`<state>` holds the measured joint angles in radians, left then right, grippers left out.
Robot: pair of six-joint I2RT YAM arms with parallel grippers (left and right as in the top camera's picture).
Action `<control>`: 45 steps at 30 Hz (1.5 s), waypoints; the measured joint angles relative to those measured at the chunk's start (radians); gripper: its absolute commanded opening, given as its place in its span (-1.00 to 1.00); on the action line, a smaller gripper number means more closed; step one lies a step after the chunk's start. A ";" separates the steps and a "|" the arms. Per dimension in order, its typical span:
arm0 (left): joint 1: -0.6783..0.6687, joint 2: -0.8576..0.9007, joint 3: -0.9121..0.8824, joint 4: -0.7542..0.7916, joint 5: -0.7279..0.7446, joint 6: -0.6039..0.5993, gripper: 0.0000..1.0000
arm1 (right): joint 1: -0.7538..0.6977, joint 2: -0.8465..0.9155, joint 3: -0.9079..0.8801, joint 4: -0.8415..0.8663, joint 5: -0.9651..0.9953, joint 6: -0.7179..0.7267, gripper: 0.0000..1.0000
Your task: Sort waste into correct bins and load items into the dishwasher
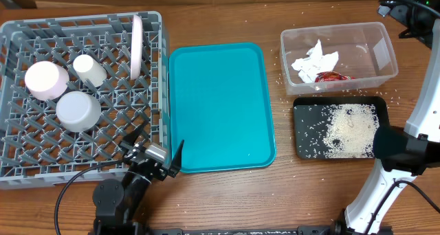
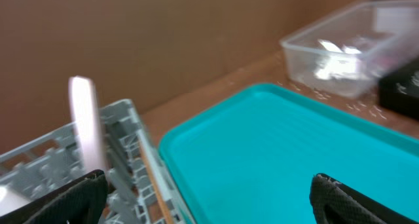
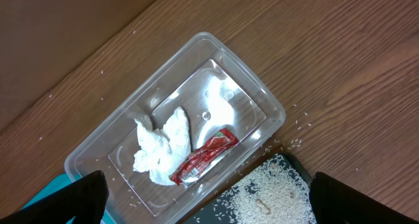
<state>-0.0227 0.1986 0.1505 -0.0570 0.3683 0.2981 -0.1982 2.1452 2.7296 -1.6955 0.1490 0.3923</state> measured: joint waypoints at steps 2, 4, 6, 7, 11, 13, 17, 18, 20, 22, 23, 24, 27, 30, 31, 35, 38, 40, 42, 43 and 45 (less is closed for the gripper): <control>0.014 -0.016 -0.032 0.046 -0.019 -0.045 1.00 | 0.000 0.000 0.000 0.000 0.000 0.000 1.00; 0.023 -0.029 -0.059 0.076 -0.039 -0.087 1.00 | 0.000 0.000 0.000 0.000 0.000 0.000 1.00; 0.024 -0.056 -0.092 0.092 -0.069 -0.135 1.00 | 0.000 0.000 0.000 0.000 0.000 0.000 1.00; 0.024 -0.071 -0.105 0.092 -0.080 -0.153 1.00 | 0.000 0.000 0.000 -0.001 0.000 0.000 1.00; 0.024 -0.151 -0.133 0.034 -0.107 -0.196 1.00 | 0.000 0.000 0.000 0.000 0.000 0.000 1.00; 0.024 -0.175 -0.137 0.008 -0.113 -0.203 1.00 | 0.000 0.000 0.000 0.000 0.000 0.000 1.00; 0.024 -0.181 -0.138 0.001 -0.119 -0.216 1.00 | 0.000 0.000 0.000 0.000 0.000 0.000 1.00; 0.024 -0.181 -0.138 0.001 -0.119 -0.218 1.00 | 0.000 0.000 0.000 0.000 0.000 0.000 1.00; 0.024 -0.181 -0.138 0.001 -0.119 -0.219 1.00 | 0.000 0.000 0.000 0.000 0.000 0.000 1.00; 0.024 -0.181 -0.138 0.001 -0.119 -0.219 1.00 | 0.000 0.000 0.000 0.000 0.000 0.000 1.00; 0.024 -0.181 -0.138 0.001 -0.119 -0.219 1.00 | 0.000 0.000 0.000 0.000 0.000 0.000 1.00; 0.024 -0.181 -0.138 0.001 -0.119 -0.219 1.00 | 0.000 0.000 0.000 0.000 0.000 0.000 1.00; 0.024 -0.181 -0.138 0.001 -0.119 -0.219 1.00 | 0.000 0.000 0.000 0.000 -0.001 0.000 1.00; 0.024 -0.181 -0.138 0.001 -0.119 -0.219 1.00 | 0.000 0.000 0.000 0.000 0.000 0.000 1.00; 0.024 -0.181 -0.138 0.001 -0.119 -0.219 1.00 | 0.000 0.000 0.000 0.000 0.000 0.000 1.00; 0.024 -0.181 -0.138 0.001 -0.119 -0.219 1.00 | 0.000 0.000 0.000 0.000 0.000 0.001 1.00; 0.024 -0.181 -0.138 0.001 -0.119 -0.219 0.99 | 0.000 0.000 0.000 0.000 0.000 0.000 1.00; 0.024 -0.181 -0.138 0.001 -0.119 -0.219 1.00 | 0.000 0.000 0.000 0.000 0.000 0.000 1.00; 0.024 -0.181 -0.138 0.001 -0.119 -0.219 1.00 | 0.000 0.000 0.000 0.000 0.000 0.000 1.00; 0.024 -0.181 -0.138 0.001 -0.119 -0.219 1.00 | 0.000 0.000 0.000 0.000 0.000 0.000 1.00; 0.024 -0.181 -0.138 0.001 -0.119 -0.219 1.00 | 0.000 0.000 0.000 0.000 0.000 0.000 1.00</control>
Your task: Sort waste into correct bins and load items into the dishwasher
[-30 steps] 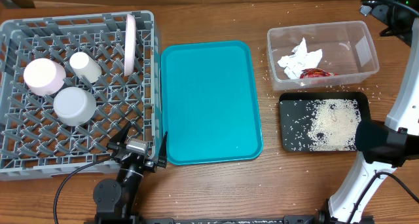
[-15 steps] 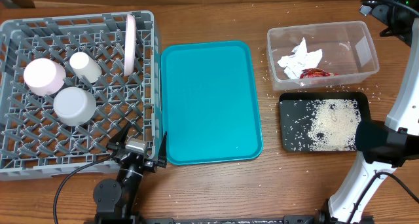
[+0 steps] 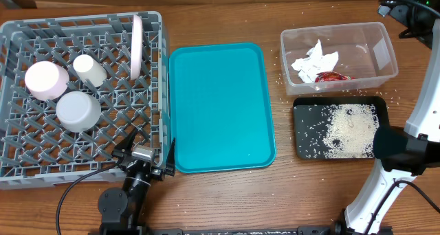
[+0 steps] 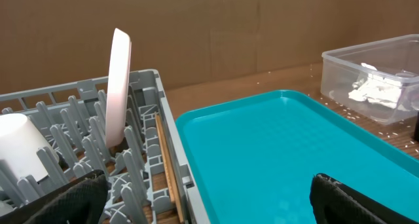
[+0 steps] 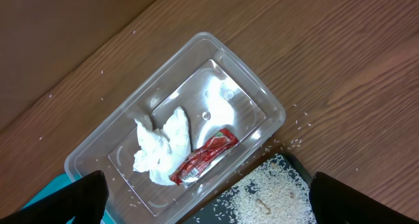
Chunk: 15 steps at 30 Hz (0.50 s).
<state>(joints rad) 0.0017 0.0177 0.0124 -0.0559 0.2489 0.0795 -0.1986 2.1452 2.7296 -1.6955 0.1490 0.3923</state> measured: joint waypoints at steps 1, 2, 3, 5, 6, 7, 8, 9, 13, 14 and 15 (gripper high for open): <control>0.000 0.000 0.000 0.000 0.000 0.000 1.00 | 0.000 0.000 0.000 0.000 0.000 0.000 1.00; 0.000 0.000 0.000 0.000 0.000 0.000 1.00 | 0.000 0.000 0.000 0.000 0.000 0.000 1.00; 0.000 0.000 0.000 0.000 0.000 0.000 1.00 | 0.000 0.000 0.000 0.000 0.000 0.000 1.00; 0.000 0.000 0.000 0.000 0.000 0.000 1.00 | 0.000 0.000 0.000 0.000 0.000 0.000 1.00; 0.000 0.000 0.000 0.000 0.000 0.000 1.00 | 0.000 0.000 0.000 0.000 0.000 0.000 1.00; 0.000 0.000 0.000 0.000 0.000 0.000 0.99 | 0.000 0.000 0.000 0.000 0.000 0.000 1.00; 0.000 0.000 0.000 0.000 0.000 0.000 1.00 | 0.003 0.000 0.000 0.000 0.000 0.000 1.00; 0.000 0.000 0.000 0.000 0.000 0.000 1.00 | 0.004 -0.002 0.000 0.000 0.000 0.000 1.00; 0.000 0.000 0.000 0.000 0.000 0.000 1.00 | 0.044 -0.046 0.000 0.000 0.000 0.000 1.00; 0.000 0.000 0.000 0.000 0.000 0.000 1.00 | 0.055 -0.060 0.000 0.000 0.000 0.000 1.00; 0.000 0.000 0.000 0.000 0.000 0.000 1.00 | 0.073 -0.087 0.000 0.000 0.000 0.000 1.00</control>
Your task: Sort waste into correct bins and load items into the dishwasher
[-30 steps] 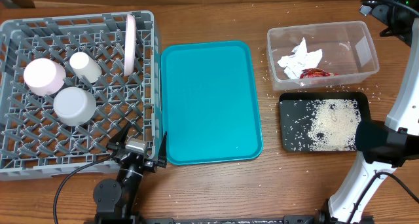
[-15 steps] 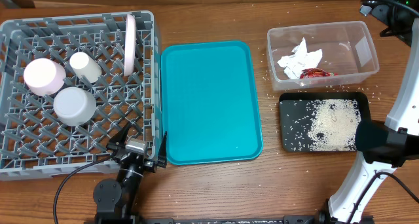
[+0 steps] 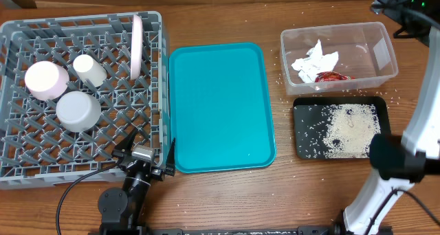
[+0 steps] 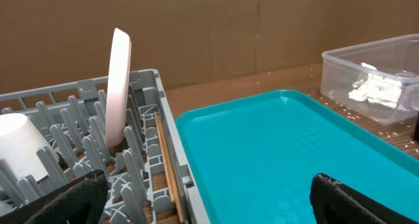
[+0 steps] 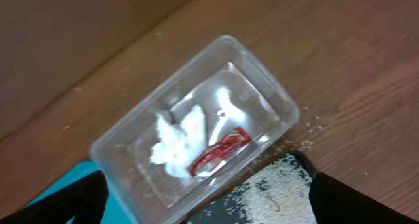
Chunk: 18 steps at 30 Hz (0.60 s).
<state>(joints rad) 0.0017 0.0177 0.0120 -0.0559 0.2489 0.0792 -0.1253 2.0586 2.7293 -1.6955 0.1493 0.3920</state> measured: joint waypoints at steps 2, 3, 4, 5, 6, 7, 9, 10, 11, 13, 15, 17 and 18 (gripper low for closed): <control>0.000 0.000 0.000 0.000 0.000 0.000 1.00 | 0.039 -0.069 0.000 0.002 0.000 -0.001 1.00; 0.000 0.000 0.000 0.000 0.000 0.000 1.00 | 0.053 -0.098 0.000 0.006 0.001 -0.005 1.00; 0.000 0.000 0.000 0.000 0.000 0.000 1.00 | 0.066 -0.136 0.000 0.010 0.006 -0.008 1.00; 0.000 0.000 0.000 0.000 0.000 0.000 1.00 | 0.076 -0.196 0.001 0.008 0.017 -0.014 1.00; 0.000 0.000 0.000 0.000 0.000 0.000 1.00 | 0.076 -0.233 0.003 0.006 0.025 -0.017 1.00; 0.000 0.000 0.000 0.000 0.000 0.000 0.99 | 0.077 -0.264 0.005 0.003 0.034 -0.019 1.00; 0.000 0.000 0.000 0.000 0.000 0.000 1.00 | 0.081 -0.310 0.009 0.004 0.044 -0.019 1.00; 0.000 0.000 0.000 0.000 0.000 0.000 1.00 | 0.085 -0.325 0.011 0.006 0.046 -0.019 1.00; 0.000 0.000 0.000 0.000 0.000 0.000 1.00 | 0.095 -0.344 0.012 0.015 0.050 -0.019 1.00; 0.000 0.000 0.000 0.000 0.000 0.000 1.00 | 0.116 -0.369 0.010 0.042 0.053 -0.020 1.00; 0.000 0.000 0.000 0.000 0.000 0.000 1.00 | 0.138 -0.390 -0.008 0.075 0.053 -0.019 1.00; 0.000 0.000 0.000 0.000 0.000 0.000 1.00 | 0.154 -0.427 -0.063 0.107 0.052 -0.019 1.00; 0.000 0.000 0.000 0.000 0.000 0.000 1.00 | 0.154 -0.449 -0.103 0.126 0.053 -0.019 1.00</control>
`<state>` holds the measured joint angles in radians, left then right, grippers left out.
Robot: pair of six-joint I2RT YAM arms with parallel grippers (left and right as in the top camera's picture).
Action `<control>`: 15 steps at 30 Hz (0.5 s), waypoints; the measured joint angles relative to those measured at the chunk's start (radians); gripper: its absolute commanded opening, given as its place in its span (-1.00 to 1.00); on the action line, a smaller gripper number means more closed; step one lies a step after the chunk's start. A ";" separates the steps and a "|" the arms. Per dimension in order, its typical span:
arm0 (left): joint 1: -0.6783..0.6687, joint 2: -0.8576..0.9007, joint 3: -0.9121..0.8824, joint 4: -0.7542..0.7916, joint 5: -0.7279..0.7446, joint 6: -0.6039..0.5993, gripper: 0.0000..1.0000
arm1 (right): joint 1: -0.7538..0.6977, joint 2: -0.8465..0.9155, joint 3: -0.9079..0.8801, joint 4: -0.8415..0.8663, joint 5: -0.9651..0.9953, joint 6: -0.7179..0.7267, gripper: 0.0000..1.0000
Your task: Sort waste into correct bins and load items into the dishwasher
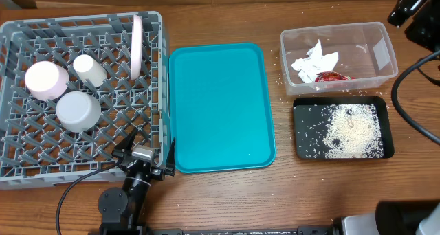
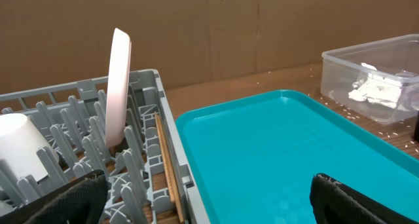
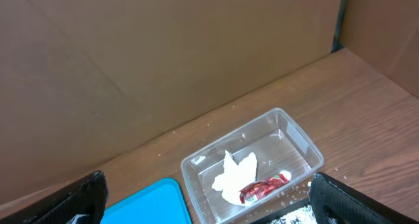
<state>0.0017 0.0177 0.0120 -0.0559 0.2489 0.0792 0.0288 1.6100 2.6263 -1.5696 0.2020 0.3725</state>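
Observation:
The grey dish rack (image 1: 103,147) at the left holds an upright pink plate (image 1: 137,46), a pink cup (image 1: 46,80), a small white cup (image 1: 89,70) and a white bowl (image 1: 78,110). The teal tray (image 1: 221,108) in the middle is bare. A clear bin (image 1: 385,41) holds a white tissue (image 1: 314,60) and a red wrapper (image 1: 331,76). My left gripper (image 2: 209,201) is open at the rack's near right corner, holding nothing. My right gripper (image 3: 209,198) is open and empty, high above the bin (image 3: 252,168).
A black tray (image 1: 307,118) strewn with rice lies in front of the clear bin. Loose grains dot the wooden table round both. A thin wooden stick (image 2: 167,168) lies along the rack's right wall. A cardboard wall (image 3: 163,54) stands behind the table.
My right gripper has risen and drawn back: the bin looks smaller and the cardboard wall fills its view. In the overhead view that arm's lower part is gone. The left gripper has not moved.
My left gripper was first tilted over the teal tray's near left corner, then level at the rack's near right corner, where it stays. My right gripper was open close above the clear bin, shifted a little, and now stands much higher.

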 measured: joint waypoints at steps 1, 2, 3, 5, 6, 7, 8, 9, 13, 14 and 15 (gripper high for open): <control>0.000 0.000 0.000 0.000 0.000 0.000 1.00 | 0.000 -0.019 -0.036 0.014 0.000 0.001 1.00; 0.000 0.000 0.000 0.000 0.000 0.000 1.00 | 0.000 -0.047 -0.090 0.038 0.001 0.000 1.00; 0.000 0.000 0.000 0.000 0.000 0.000 1.00 | 0.000 -0.098 -0.190 0.074 0.001 0.001 1.00; 0.000 0.000 0.000 0.000 0.000 0.000 1.00 | 0.000 -0.171 -0.335 0.184 -0.002 0.000 1.00; 0.000 -0.001 0.000 0.000 0.000 0.000 1.00 | 0.000 -0.214 -0.420 0.240 -0.005 0.001 1.00; 0.000 -0.001 0.000 0.000 0.000 0.000 1.00 | 0.000 -0.258 -0.507 0.290 -0.013 0.001 1.00; 0.000 -0.001 -0.001 0.000 0.000 0.000 1.00 | 0.000 -0.305 -0.599 0.344 -0.020 0.001 1.00; 0.000 -0.001 -0.001 -0.001 0.000 0.000 1.00 | 0.000 -0.358 -0.705 0.414 -0.033 0.001 1.00; 0.000 -0.001 -0.001 0.000 0.000 -0.002 1.00 | 0.000 -0.559 -1.089 0.668 -0.089 0.000 1.00; 0.000 -0.002 -0.002 0.001 -0.001 -0.003 1.00 | 0.000 -0.614 -1.192 0.729 -0.105 0.001 1.00; 0.000 -0.002 -0.002 0.001 0.000 -0.003 1.00 | 0.000 -0.661 -1.277 0.790 -0.122 0.001 1.00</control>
<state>0.0017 0.0158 0.0105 -0.0547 0.2485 0.0765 0.0288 0.9489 1.3491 -0.7795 0.0803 0.3733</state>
